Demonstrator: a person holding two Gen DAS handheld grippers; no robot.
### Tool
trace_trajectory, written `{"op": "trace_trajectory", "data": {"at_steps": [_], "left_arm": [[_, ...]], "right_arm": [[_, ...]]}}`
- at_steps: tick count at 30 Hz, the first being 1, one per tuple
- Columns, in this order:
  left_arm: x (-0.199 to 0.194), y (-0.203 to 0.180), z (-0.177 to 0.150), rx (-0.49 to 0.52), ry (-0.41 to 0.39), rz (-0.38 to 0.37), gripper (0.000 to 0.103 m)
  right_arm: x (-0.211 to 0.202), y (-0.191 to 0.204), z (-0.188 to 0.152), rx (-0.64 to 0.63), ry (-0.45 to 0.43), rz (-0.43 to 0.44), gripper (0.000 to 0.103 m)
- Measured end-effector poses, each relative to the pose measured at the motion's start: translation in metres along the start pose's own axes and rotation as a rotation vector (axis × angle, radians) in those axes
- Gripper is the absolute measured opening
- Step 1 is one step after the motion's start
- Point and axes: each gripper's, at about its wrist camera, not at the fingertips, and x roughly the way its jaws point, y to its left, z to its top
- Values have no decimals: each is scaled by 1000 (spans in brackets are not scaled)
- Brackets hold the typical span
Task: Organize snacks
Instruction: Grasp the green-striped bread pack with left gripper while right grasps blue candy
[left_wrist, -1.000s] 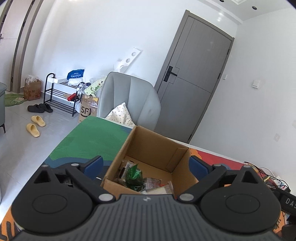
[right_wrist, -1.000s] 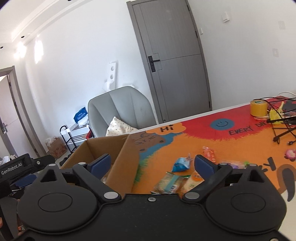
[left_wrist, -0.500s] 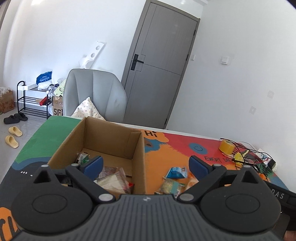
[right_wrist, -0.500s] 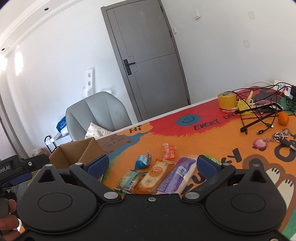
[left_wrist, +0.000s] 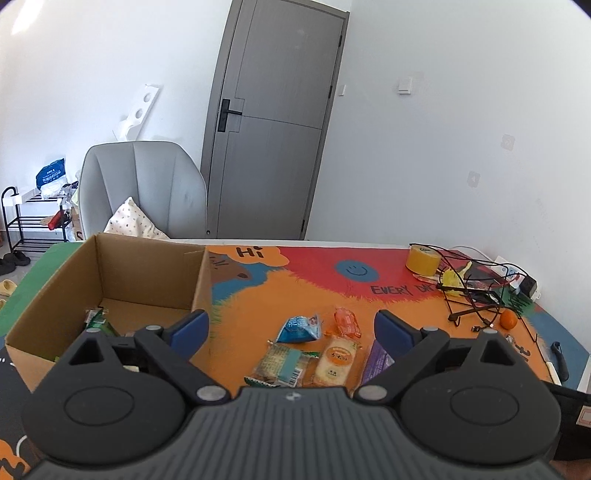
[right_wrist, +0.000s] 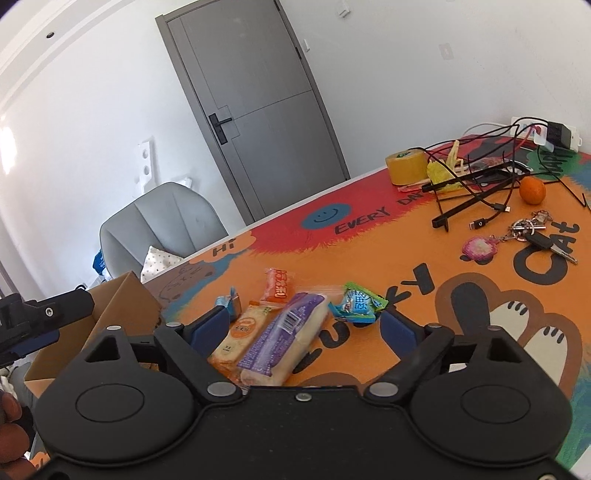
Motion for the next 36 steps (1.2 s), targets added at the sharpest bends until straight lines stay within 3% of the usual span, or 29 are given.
{"op": "trace_trajectory", "data": {"at_steps": [9,17,36], "left_arm": [[28,-24,-8,43,32,-11,84],[63,-20,-20,19,103,30,60],[125,-4,-41,-14,198,163,58]], "right_arm": [[21,-23,-1,63,25,-4,71],[39,-35,1,96,38,-8,67],[87,-32,5,123,68,-49,66]]}}
